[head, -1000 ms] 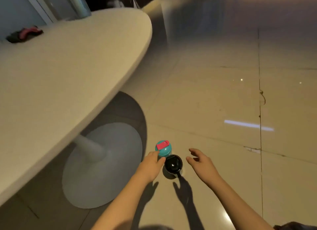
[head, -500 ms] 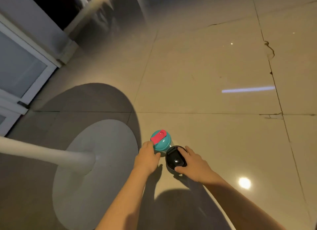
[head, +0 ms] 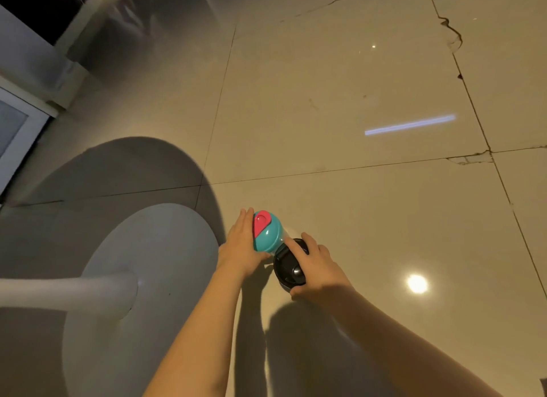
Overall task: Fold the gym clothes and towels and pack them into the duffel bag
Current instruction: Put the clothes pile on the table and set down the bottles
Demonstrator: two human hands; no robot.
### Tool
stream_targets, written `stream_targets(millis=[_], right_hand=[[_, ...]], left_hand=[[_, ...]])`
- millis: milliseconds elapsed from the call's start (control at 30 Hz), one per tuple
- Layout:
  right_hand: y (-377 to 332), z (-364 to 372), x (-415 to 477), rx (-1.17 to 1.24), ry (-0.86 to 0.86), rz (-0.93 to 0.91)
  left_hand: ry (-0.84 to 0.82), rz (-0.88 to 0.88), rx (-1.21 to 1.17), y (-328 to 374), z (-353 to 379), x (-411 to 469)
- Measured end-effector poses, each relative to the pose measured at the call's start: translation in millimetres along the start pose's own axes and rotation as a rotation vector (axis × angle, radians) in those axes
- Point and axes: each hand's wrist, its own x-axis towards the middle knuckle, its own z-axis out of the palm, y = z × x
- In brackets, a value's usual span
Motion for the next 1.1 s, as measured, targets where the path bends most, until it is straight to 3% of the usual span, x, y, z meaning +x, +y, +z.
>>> stream_targets(millis=[267,433,767,1100], right_hand=[[14.3,-11.3,-6.2,0.071,0.162,0.054],[14.9,-10.7,-2.2,0.092,0.128,0.038],[14.2,-14.9,-50.7,0.217,0.219,0.130],[-44.7,-93.9,-136.9,0.263,0.274,0.023]], left_hand=[[0.141,-0.146,0.037,0.1,17.6,-9.0],[0.143,-0.208,-0.220,-3.0,20.1,-13.4],[0.039,-0.418,-0.352,11.4,30.8,-72.4],[0.157,-0.289,-0.581,74.5,-58.7,-166.2]])
